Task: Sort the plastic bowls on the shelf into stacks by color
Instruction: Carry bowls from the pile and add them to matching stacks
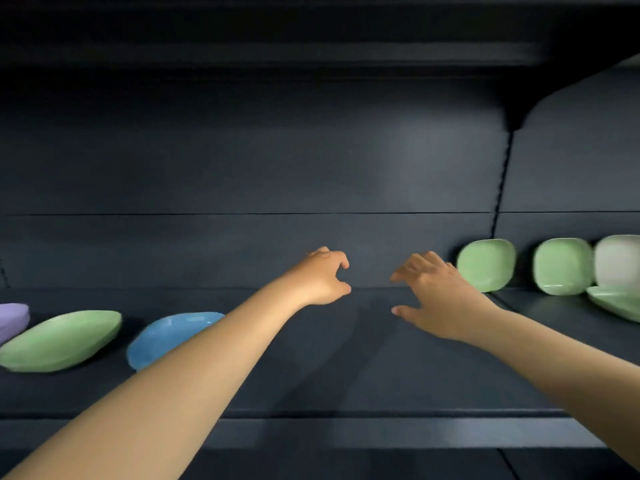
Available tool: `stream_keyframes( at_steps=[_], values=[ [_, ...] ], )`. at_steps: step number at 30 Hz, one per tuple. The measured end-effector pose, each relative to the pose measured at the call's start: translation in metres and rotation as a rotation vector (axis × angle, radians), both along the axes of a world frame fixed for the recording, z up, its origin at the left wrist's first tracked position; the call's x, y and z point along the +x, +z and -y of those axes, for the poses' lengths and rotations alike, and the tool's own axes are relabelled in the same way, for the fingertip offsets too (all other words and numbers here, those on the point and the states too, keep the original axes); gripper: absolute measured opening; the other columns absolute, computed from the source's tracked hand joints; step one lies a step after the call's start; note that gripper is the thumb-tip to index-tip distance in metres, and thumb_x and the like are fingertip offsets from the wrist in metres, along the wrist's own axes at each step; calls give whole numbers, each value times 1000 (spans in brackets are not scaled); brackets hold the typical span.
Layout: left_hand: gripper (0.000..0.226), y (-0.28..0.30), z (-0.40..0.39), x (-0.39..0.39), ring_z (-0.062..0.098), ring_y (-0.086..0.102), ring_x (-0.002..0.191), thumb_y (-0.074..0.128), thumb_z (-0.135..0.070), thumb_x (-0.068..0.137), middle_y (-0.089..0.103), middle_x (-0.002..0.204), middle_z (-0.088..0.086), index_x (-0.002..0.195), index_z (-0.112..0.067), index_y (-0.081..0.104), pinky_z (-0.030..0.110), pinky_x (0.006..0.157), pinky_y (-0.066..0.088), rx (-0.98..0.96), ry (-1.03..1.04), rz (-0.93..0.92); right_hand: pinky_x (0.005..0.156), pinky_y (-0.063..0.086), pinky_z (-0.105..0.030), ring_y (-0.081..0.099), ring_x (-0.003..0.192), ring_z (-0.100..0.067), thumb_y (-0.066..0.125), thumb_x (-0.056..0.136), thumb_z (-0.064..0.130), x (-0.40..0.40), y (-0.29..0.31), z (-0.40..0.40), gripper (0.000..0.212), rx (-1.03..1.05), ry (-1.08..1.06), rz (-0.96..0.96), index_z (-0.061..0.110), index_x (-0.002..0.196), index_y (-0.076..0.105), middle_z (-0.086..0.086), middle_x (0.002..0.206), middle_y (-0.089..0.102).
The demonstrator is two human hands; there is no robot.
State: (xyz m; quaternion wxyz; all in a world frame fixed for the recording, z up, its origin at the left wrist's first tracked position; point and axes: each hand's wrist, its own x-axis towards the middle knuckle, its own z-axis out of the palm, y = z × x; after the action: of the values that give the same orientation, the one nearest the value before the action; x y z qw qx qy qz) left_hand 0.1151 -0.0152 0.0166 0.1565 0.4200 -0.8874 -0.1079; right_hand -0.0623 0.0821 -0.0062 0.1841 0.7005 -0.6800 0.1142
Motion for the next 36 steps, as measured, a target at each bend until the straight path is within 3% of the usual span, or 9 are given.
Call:
stream_keyframes(
  at_steps=[3,9,12,17,25,28,32,36],
  values=[
    [46,3,-52,-68,17,38,125,53,-32,92,37,135,-6,136,-27,41,27,82,33,10,-68,-2,103,34,-31,31,128,-18,52,90,49,-65,8,-64,53,18,-55,-75,25,136,41,5,134,40],
    [56,3,-137,-189,18,35,131,55,-37,90,33,143,-3,141,-25,34,29,93,35,58,-191,-13,106,31,-33,27,133,-19,51,90,48,-178,12,-179,57,55,-176,-110,26,140,36,4,140,36],
    [58,0,-161,-241,20,32,132,56,-36,90,32,145,0,141,-23,33,33,100,35,44,-200,-5,104,32,-34,29,131,-20,51,90,49,-222,13,-216,57,63,-237,-95,25,139,36,2,139,37],
    [60,-7,-175,-304,20,32,131,56,-37,89,33,143,1,142,-24,31,32,95,35,35,-192,6,103,34,-35,33,129,-22,55,88,47,-279,8,-252,57,42,-316,-31,22,137,40,0,136,41],
    [63,-16,-141,-377,20,43,123,60,-36,88,37,143,2,142,-20,31,26,88,35,102,-115,-106,96,34,-32,38,122,-22,58,87,42,-365,8,-242,54,19,-327,36,23,135,42,0,130,46],
    [66,-21,-113,-408,17,51,103,62,-34,87,49,122,1,143,-19,30,26,84,38,193,-67,-173,89,34,-27,39,122,-20,60,87,39,-403,16,-217,54,64,-307,128,23,135,41,2,131,46],
    [65,-27,-67,-449,21,48,122,64,-36,86,49,135,6,141,-16,36,29,94,38,262,24,-280,87,39,-25,48,115,-15,67,83,39,-459,24,-180,54,156,-309,349,26,131,45,6,126,48],
    [69,-41,-33,-485,19,53,112,70,-38,80,57,121,2,137,-13,40,29,90,42,359,83,-316,87,43,-24,55,108,-13,71,80,43,-512,28,-139,52,338,-314,448,26,125,51,7,120,56]
  ],
)
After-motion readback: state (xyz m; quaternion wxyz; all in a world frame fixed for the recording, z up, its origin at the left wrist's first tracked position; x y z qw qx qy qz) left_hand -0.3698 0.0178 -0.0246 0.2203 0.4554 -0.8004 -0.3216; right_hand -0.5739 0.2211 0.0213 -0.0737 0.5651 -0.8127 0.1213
